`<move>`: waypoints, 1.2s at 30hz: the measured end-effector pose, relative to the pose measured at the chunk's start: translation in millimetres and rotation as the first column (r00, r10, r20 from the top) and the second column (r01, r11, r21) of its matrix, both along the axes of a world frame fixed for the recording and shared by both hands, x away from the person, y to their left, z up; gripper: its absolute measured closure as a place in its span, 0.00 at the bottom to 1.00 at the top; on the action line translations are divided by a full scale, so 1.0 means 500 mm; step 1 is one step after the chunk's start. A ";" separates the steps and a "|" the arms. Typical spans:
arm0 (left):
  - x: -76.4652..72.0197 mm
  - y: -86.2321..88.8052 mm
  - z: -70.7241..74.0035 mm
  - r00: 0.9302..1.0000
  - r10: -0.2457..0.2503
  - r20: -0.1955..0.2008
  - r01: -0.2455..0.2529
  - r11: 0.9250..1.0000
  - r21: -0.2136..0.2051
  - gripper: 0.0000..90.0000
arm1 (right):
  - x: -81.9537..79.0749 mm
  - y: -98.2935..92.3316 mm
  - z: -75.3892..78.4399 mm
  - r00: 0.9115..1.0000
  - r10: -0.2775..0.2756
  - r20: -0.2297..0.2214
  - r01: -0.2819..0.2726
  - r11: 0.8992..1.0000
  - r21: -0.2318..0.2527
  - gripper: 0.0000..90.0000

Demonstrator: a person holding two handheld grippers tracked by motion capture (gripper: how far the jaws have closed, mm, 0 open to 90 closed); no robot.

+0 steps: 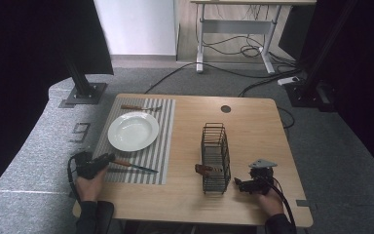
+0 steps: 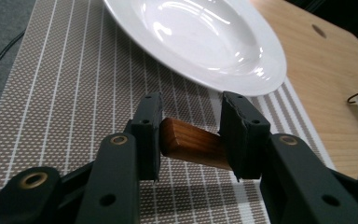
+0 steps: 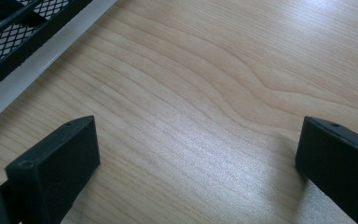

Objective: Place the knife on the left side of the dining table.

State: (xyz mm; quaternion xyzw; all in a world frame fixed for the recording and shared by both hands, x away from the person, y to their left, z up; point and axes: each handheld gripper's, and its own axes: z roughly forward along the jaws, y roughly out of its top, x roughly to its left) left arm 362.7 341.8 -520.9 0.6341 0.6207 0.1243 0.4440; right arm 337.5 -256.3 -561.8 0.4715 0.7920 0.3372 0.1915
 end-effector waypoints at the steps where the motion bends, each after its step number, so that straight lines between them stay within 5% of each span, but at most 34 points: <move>1: 0.001 0.001 -0.002 1.000 0.000 -0.005 0.000 1.000 0.002 0.66 | 0.000 0.000 0.000 1.000 0.000 0.000 0.000 1.000 0.000 0.00; 12: 0.004 0.008 -0.021 0.998 -0.018 -0.062 0.022 0.998 0.065 0.64 | 0.000 0.000 0.000 1.000 0.000 0.000 0.000 1.000 0.000 0.00; 18: 0.003 0.006 -0.034 0.996 -0.021 -0.088 0.032 0.990 0.134 0.65 | 0.000 0.000 0.000 1.000 0.000 0.000 0.000 1.000 0.000 0.00; 23: 0.000 0.010 -0.040 0.997 -0.018 -0.075 0.026 0.993 0.112 0.63 | -0.001 0.000 0.000 1.000 -0.004 -0.001 0.004 1.000 0.001 0.00; 28: -0.003 0.012 -0.037 1.000 -0.017 -0.024 0.020 0.991 0.129 0.47 | -0.001 0.000 0.000 1.000 -0.005 -0.001 0.005 1.000 0.000 0.00; 33: -0.011 0.007 -0.031 0.998 -0.039 0.040 0.031 0.982 0.187 0.28 | -0.001 0.000 0.000 1.000 -0.005 0.000 0.005 1.000 0.001 0.00; 36: -0.017 0.002 -0.030 0.997 -0.059 0.055 0.044 0.967 0.250 0.19 | -0.001 0.000 0.000 1.000 -0.005 0.000 0.005 1.000 0.000 0.00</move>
